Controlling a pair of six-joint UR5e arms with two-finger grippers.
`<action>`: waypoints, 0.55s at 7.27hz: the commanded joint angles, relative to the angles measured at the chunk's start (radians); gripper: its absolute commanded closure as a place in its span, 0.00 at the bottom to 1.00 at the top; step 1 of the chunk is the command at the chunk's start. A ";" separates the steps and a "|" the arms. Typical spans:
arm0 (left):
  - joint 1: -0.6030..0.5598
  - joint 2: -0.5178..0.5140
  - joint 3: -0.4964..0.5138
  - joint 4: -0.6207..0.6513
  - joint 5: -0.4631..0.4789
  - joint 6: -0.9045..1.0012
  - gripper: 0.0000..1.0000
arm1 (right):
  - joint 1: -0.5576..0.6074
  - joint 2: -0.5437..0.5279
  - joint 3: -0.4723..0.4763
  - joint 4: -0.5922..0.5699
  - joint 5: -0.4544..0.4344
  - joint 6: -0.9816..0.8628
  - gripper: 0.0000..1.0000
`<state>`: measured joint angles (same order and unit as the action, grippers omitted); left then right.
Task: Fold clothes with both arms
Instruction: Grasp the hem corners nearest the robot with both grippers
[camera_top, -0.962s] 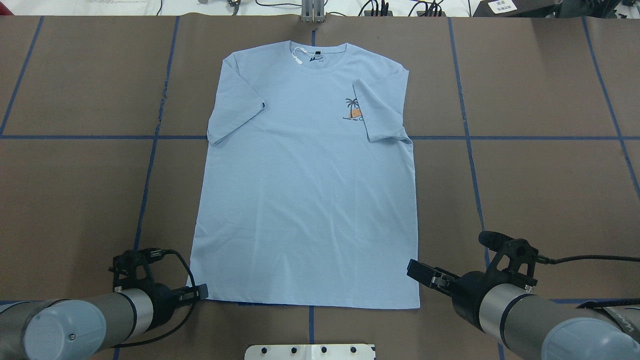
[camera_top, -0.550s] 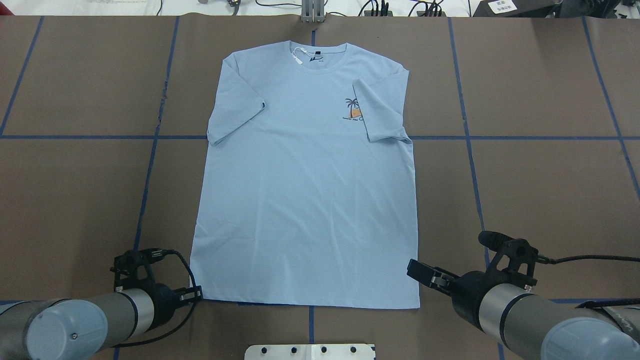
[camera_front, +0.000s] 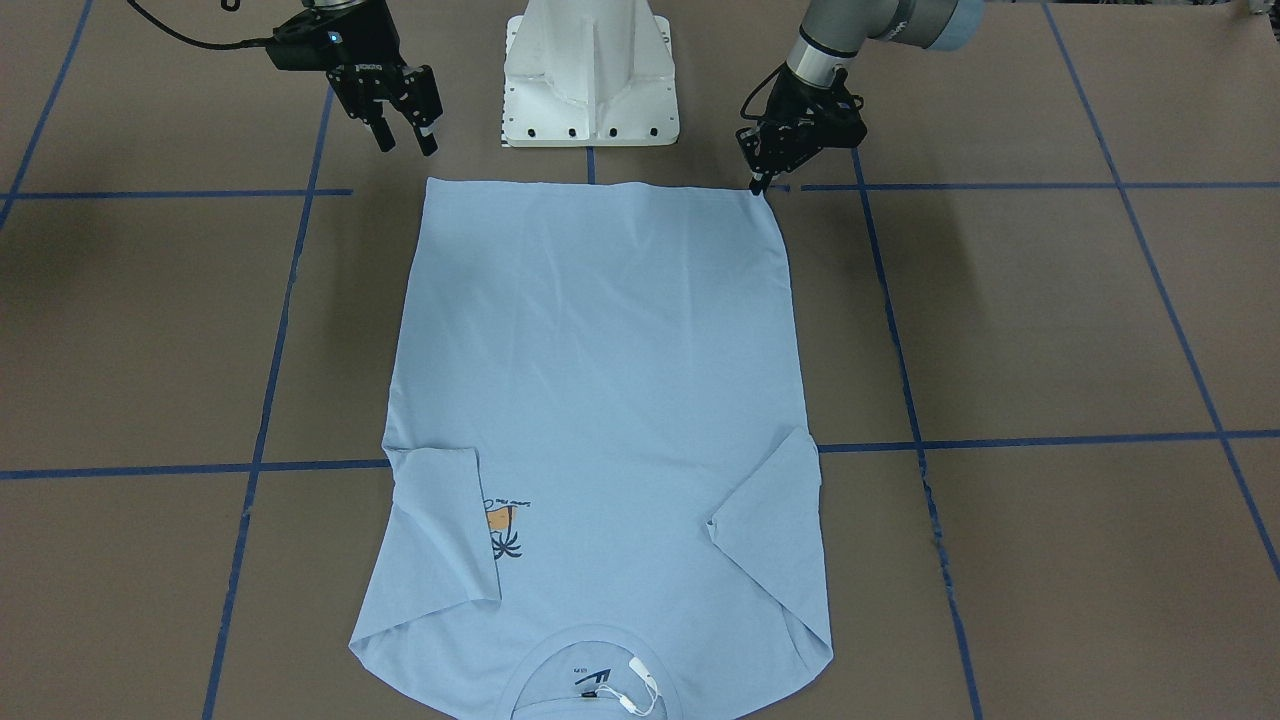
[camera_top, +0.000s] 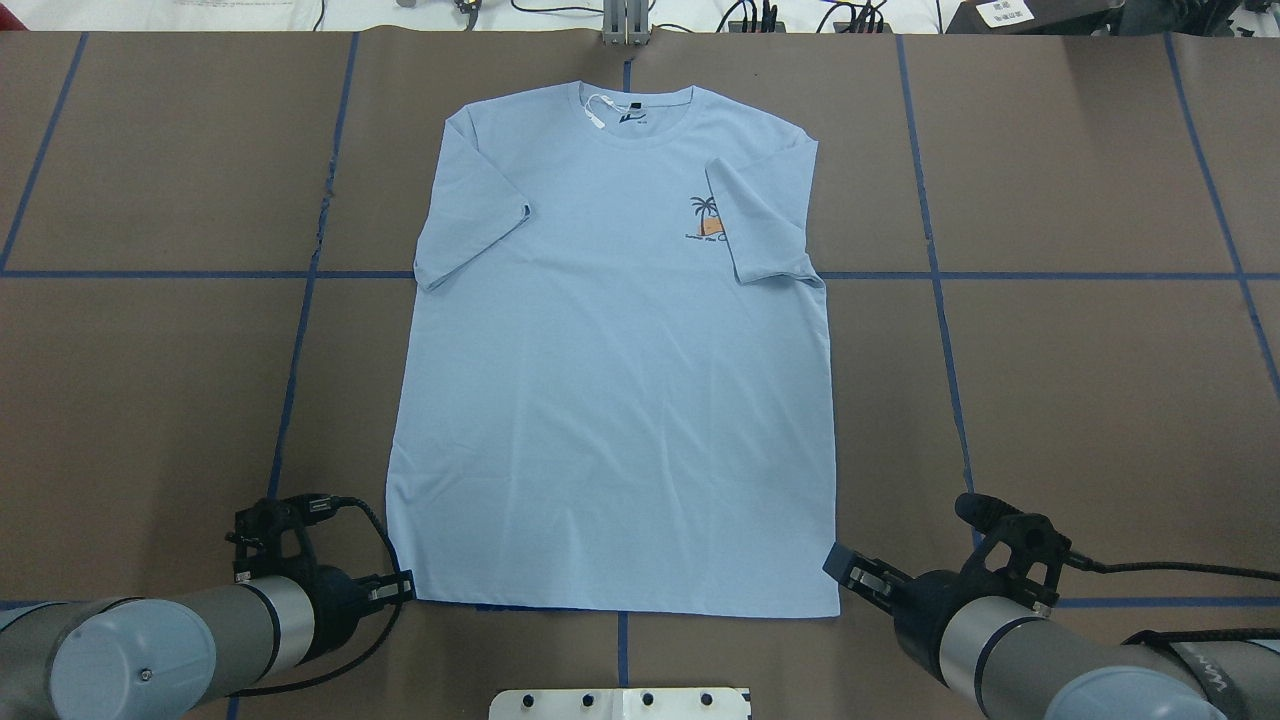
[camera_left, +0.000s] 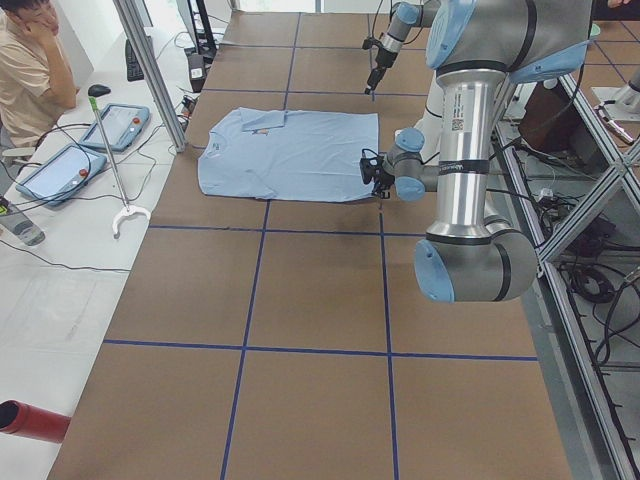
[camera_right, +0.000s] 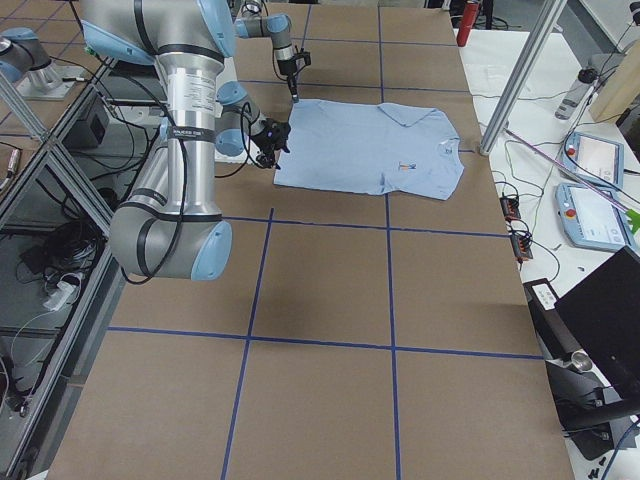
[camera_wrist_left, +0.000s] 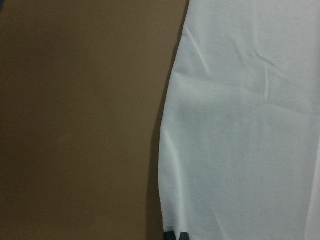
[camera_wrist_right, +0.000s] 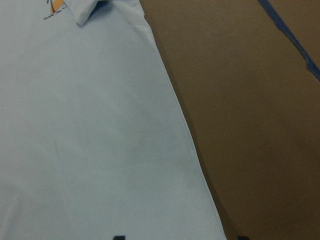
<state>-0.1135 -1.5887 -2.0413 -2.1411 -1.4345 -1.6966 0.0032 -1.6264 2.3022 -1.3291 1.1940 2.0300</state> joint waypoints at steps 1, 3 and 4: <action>0.000 -0.028 -0.002 0.001 -0.001 0.000 1.00 | -0.043 0.072 -0.097 -0.053 -0.063 0.080 0.32; 0.000 -0.031 -0.002 0.000 -0.004 0.000 1.00 | -0.067 0.105 -0.155 -0.061 -0.097 0.088 0.32; 0.000 -0.034 -0.002 0.000 -0.003 0.000 1.00 | -0.078 0.105 -0.158 -0.077 -0.108 0.111 0.33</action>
<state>-0.1136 -1.6192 -2.0432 -2.1413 -1.4377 -1.6966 -0.0588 -1.5286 2.1610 -1.3899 1.1043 2.1200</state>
